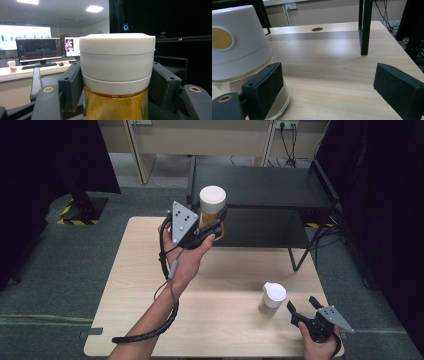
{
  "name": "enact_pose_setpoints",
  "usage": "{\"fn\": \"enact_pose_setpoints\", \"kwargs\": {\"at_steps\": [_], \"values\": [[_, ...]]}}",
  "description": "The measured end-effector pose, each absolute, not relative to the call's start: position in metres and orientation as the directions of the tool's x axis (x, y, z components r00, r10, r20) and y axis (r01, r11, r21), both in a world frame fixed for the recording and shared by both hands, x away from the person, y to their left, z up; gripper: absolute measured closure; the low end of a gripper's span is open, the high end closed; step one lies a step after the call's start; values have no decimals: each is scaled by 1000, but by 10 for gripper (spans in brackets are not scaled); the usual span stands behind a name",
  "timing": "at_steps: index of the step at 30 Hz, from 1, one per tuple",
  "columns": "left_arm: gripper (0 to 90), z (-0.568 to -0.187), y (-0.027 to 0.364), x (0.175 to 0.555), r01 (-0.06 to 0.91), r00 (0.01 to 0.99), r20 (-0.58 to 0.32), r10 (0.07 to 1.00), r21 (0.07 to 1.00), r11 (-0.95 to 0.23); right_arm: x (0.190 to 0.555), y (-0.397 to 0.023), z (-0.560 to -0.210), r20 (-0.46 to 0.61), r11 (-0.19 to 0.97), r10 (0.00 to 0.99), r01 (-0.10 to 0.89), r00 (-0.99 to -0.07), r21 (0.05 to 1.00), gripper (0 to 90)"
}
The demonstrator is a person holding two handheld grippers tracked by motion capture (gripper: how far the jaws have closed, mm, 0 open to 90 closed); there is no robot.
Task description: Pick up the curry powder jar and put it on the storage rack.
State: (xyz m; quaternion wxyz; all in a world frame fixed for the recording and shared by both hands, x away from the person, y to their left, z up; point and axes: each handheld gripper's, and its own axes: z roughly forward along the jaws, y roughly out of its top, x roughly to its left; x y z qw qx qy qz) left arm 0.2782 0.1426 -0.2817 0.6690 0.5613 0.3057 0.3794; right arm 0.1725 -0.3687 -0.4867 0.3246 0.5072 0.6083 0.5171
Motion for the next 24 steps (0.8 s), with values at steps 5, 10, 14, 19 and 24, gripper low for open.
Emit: {"fn": "enact_pose_setpoints", "kwargs": {"at_steps": [5,10,14,19,24], "values": [[340,-274,144,281,-166,533,9,846,982,94,173,-370,-487,135,-55,952,281,-276,958,91],[340,-266,143,283,-171,531,14,848,981,91,173,-370,-487,141,-60,951,283,-274,957,91],[340,-260,143,286,-167,527,10,850,982,92,173,-370,-487,138,-57,952,284,-274,957,91],[340,-253,143,291,-165,520,11,854,982,88,173,-370,-486,140,-59,952,286,-273,956,91],[340,-245,141,298,-157,519,0,855,983,95,173,-370,-487,138,-56,951,284,-276,957,91]]}}
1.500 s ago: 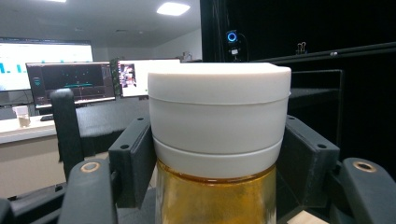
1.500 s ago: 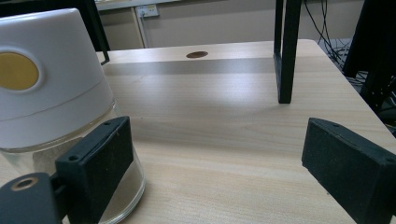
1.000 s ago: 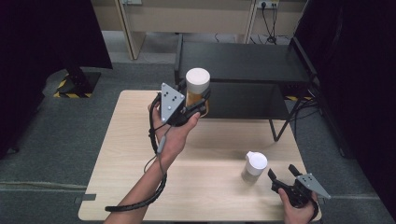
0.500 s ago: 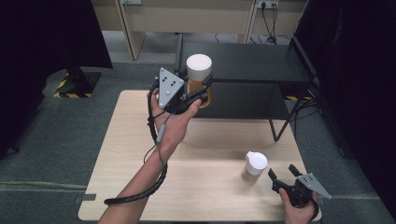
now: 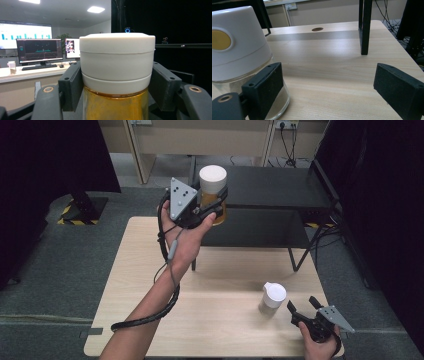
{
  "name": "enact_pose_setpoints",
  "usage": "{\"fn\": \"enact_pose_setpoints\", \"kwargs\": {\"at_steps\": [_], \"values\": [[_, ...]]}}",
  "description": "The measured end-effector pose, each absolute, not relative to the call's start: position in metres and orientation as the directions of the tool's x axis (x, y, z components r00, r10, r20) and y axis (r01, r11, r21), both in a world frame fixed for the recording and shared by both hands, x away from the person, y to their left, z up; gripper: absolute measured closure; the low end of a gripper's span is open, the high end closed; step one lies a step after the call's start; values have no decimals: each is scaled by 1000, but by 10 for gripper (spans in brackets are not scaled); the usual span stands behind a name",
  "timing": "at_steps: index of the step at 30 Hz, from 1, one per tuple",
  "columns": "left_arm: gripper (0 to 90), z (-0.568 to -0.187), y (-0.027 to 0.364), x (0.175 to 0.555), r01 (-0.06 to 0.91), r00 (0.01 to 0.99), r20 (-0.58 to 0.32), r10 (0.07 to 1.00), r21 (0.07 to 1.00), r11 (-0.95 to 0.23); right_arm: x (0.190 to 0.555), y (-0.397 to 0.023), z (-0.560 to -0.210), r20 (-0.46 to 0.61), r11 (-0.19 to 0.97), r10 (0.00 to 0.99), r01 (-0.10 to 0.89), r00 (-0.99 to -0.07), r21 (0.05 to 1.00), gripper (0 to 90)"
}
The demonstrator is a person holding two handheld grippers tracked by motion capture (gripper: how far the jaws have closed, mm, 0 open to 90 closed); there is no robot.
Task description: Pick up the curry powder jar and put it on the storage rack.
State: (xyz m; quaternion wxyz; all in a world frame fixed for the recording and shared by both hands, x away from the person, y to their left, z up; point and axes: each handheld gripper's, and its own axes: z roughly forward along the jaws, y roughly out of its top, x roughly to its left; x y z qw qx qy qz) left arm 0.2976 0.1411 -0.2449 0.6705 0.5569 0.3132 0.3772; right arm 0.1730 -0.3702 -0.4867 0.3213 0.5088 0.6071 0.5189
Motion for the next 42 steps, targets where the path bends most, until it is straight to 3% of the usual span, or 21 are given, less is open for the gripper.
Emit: {"fn": "enact_pose_setpoints", "kwargs": {"at_steps": [42], "values": [[340,-220,124,350,-160,402,63,913,987,2,172,-371,-487,139,-55,947,282,-288,958,91]]}}
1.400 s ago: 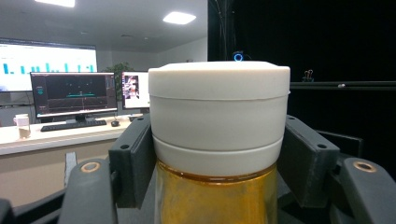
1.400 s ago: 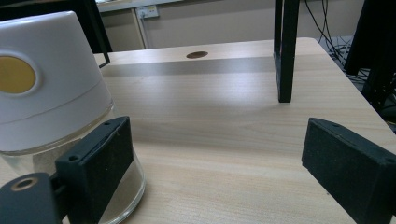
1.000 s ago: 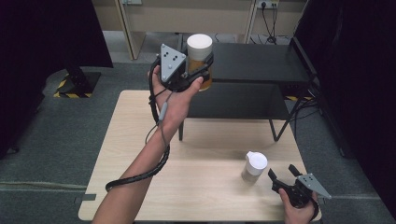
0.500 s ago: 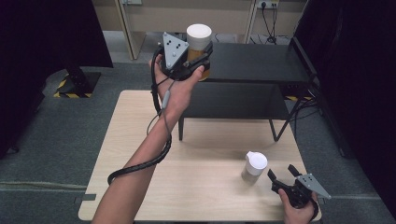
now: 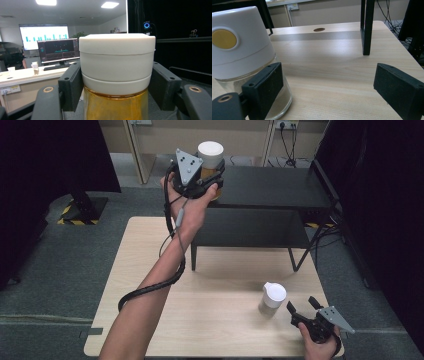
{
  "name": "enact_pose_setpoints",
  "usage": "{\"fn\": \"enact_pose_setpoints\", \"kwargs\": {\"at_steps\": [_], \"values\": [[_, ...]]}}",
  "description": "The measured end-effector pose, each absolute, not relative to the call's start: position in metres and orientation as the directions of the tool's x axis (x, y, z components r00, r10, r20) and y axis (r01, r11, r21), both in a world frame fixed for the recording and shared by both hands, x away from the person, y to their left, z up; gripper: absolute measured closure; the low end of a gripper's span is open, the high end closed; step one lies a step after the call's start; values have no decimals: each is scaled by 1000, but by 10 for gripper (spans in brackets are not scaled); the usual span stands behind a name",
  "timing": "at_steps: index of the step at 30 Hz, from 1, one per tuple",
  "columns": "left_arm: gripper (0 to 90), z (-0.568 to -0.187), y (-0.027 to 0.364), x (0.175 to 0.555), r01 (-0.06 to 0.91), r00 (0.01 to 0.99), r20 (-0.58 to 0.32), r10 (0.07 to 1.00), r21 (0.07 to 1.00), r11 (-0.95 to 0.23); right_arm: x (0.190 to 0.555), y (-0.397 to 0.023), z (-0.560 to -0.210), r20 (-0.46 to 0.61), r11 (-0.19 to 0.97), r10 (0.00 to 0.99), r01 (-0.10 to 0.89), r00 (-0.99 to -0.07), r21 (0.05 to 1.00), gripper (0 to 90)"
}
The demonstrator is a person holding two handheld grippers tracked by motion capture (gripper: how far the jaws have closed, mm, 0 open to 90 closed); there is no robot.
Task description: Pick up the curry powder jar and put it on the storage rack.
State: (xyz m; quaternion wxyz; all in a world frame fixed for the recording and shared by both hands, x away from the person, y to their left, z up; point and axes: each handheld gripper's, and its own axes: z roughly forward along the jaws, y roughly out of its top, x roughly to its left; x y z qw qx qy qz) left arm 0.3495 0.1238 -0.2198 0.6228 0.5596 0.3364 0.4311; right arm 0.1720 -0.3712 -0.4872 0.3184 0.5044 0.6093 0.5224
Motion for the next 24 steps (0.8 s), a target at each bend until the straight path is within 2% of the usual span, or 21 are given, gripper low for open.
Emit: {"fn": "enact_pose_setpoints", "kwargs": {"at_steps": [24], "values": [[338,-226,128,359,-130,409,24,912,991,32,172,-371,-487,137,-51,946,284,-293,957,91]]}}
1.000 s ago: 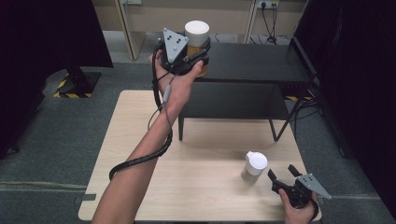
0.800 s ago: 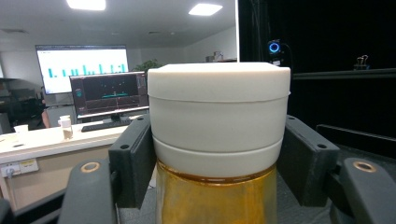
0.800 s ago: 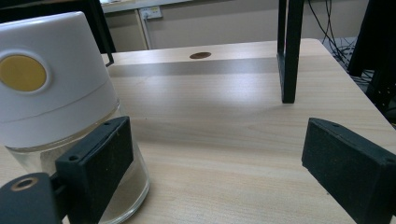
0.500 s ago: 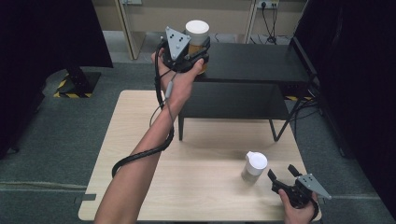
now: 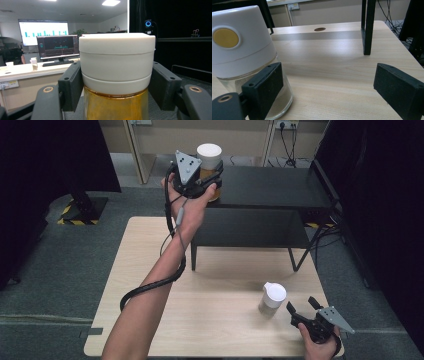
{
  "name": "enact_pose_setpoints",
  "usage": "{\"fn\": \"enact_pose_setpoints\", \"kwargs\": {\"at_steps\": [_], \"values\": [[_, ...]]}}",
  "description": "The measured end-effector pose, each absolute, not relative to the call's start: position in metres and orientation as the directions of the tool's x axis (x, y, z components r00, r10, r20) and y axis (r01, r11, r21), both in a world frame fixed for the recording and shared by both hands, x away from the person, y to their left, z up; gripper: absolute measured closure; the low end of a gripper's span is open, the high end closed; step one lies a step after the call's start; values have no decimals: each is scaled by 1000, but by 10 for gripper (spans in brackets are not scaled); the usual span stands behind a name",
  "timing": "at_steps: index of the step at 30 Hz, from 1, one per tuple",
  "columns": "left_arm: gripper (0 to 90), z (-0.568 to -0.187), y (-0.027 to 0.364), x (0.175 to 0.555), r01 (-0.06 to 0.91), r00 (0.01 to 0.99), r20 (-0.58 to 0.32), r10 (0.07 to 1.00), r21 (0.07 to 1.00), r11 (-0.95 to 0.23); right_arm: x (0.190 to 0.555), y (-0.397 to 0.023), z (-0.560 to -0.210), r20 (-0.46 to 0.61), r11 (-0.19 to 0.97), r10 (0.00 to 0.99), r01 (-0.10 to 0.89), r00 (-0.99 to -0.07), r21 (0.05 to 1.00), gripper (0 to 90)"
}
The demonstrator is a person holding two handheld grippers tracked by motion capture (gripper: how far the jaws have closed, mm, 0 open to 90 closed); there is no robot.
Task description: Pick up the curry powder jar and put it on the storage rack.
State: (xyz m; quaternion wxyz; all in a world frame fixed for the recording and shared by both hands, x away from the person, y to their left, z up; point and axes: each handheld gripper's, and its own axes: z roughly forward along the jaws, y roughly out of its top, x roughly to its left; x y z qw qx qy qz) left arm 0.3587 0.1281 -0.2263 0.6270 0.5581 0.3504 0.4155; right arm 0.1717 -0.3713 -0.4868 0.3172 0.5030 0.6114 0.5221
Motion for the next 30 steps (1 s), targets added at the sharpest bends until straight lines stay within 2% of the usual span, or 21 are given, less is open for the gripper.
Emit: {"fn": "enact_pose_setpoints", "kwargs": {"at_steps": [10,14,19,30], "values": [[331,-225,131,361,-102,418,-8,908,993,56,172,-372,-487,137,-50,946,285,-295,957,91],[251,-225,134,362,-66,417,-51,908,994,87,172,-371,-487,135,-48,946,283,-295,958,91],[174,-228,136,355,-85,407,-32,913,994,73,172,-372,-487,140,-52,945,286,-294,957,91],[158,-241,140,328,-120,432,-1,902,991,59,172,-370,-486,129,-42,947,285,-293,958,90]]}}
